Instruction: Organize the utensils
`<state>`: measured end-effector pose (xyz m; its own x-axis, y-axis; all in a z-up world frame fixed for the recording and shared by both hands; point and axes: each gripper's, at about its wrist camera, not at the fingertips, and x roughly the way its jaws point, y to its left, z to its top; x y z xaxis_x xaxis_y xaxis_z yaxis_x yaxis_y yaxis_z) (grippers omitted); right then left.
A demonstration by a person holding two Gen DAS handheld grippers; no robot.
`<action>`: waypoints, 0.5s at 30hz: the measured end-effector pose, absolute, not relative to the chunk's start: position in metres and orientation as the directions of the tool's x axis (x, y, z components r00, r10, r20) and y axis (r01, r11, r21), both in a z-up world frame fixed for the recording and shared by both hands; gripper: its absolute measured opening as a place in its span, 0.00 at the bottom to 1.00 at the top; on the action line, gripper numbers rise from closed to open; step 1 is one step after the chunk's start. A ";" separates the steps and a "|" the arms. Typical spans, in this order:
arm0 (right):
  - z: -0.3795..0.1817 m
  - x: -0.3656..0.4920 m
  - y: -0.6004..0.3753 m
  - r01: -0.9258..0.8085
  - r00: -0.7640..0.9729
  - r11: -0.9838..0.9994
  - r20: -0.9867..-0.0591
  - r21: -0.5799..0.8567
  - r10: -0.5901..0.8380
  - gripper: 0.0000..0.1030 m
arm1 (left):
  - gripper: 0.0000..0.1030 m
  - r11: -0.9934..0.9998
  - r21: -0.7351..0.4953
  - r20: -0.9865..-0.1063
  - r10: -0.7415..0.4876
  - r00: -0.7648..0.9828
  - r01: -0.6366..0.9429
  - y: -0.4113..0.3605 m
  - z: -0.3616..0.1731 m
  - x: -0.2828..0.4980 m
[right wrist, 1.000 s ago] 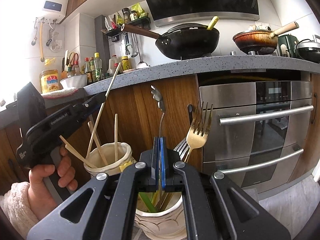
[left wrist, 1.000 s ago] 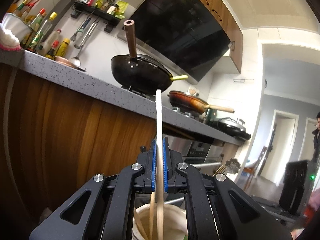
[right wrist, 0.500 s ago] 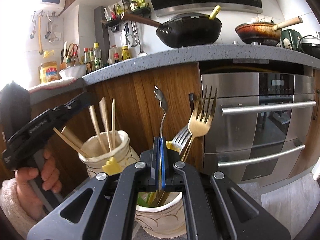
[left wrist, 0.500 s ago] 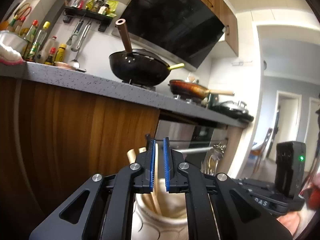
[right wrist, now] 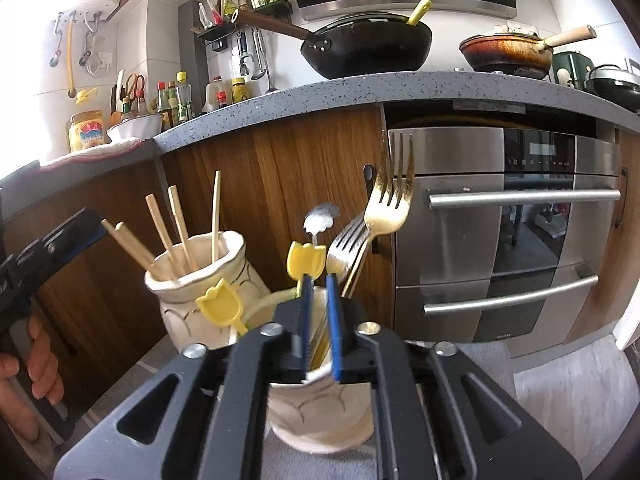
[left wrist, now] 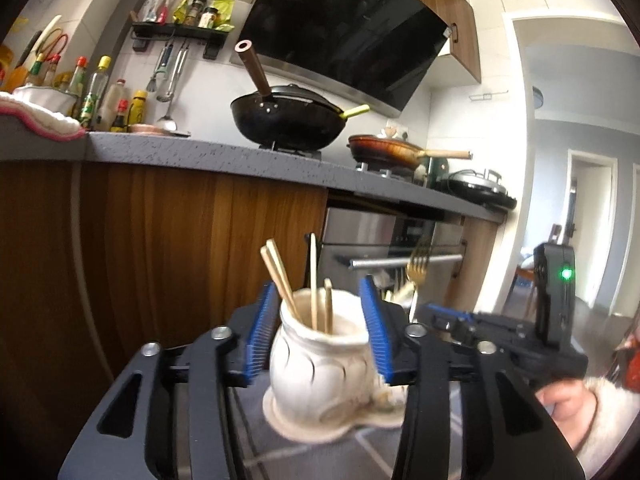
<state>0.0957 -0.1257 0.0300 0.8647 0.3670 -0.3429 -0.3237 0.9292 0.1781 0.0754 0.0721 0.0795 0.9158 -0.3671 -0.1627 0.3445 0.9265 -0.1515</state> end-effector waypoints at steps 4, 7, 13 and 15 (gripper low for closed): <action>0.029 0.078 -0.125 -0.328 0.864 0.930 -0.346 0.165 0.366 0.34 | 0.59 0.933 -0.131 -0.189 -0.354 0.916 0.334 0.070 0.070 0.056; 0.025 0.060 -0.125 -0.324 0.869 0.935 -0.346 0.144 0.354 0.45 | 0.69 0.942 -0.106 -0.204 -0.334 0.920 0.319 0.067 0.060 0.043; 0.017 0.026 -0.129 -0.296 0.896 0.952 -0.323 0.079 0.305 0.80 | 0.91 0.966 -0.045 -0.201 -0.260 0.945 0.256 0.065 0.042 0.021; 0.016 0.019 -0.130 -0.289 0.904 0.955 -0.311 0.065 0.294 0.86 | 0.93 0.968 -0.038 -0.200 -0.249 0.948 0.246 0.066 0.039 0.018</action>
